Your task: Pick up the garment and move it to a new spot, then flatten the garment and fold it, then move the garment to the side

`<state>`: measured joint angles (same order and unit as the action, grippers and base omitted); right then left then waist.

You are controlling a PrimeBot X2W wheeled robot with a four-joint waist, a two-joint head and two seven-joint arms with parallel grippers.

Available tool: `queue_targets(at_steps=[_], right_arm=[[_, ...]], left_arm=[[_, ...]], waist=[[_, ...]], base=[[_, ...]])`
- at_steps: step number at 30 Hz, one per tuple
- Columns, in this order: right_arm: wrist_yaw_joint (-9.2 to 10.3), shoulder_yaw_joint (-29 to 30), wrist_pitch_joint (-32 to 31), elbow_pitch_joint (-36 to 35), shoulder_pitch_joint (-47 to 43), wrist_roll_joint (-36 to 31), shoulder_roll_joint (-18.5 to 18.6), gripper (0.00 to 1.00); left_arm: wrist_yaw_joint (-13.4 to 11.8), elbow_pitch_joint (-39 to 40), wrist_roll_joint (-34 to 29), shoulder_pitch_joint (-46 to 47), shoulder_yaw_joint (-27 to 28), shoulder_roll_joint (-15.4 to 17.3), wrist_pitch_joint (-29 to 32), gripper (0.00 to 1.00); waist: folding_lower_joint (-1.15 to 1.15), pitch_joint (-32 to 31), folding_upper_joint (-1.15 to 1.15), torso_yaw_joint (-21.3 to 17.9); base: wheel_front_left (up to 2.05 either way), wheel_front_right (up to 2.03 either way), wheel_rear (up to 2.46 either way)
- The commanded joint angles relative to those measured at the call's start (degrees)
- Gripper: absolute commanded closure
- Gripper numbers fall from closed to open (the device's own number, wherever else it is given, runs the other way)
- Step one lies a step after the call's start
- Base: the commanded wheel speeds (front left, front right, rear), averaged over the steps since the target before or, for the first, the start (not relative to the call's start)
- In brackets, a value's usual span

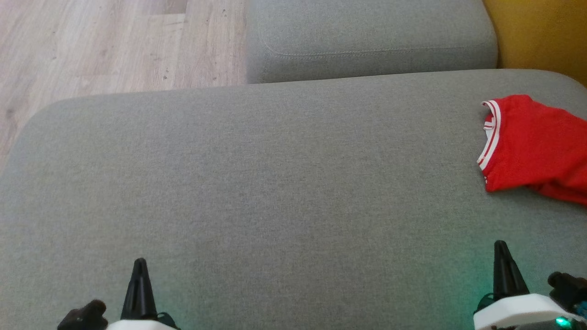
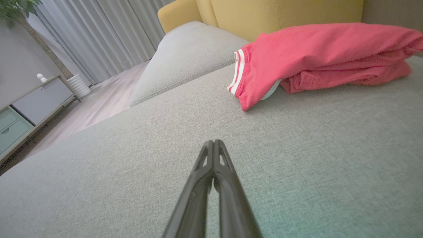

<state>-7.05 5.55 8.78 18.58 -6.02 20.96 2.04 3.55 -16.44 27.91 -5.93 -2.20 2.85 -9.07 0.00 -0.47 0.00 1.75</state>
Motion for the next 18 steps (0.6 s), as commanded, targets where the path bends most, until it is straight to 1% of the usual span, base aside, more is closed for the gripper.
queue_targets(at_steps=[1, 18], right_arm=[[-0.11, -0.06, -0.40, -2.07, 3.14, 2.16, 0.28, 1.00], [-0.17, 0.12, -2.97, -2.50, 4.70, 14.06, 0.38, 1.00]], left_arm=[[0.26, 1.84, 1.87, 2.67, 1.09, 0.06, 0.27, 1.00], [0.89, 1.93, 12.62, 4.30, 2.41, 0.05, 2.91, 1.00]], waist=[[0.00, 0.01, 0.00, -0.03], [0.00, 0.12, 0.00, -0.32]], base=[[0.00, 0.00, 0.00], [0.00, 0.00, 0.00]])
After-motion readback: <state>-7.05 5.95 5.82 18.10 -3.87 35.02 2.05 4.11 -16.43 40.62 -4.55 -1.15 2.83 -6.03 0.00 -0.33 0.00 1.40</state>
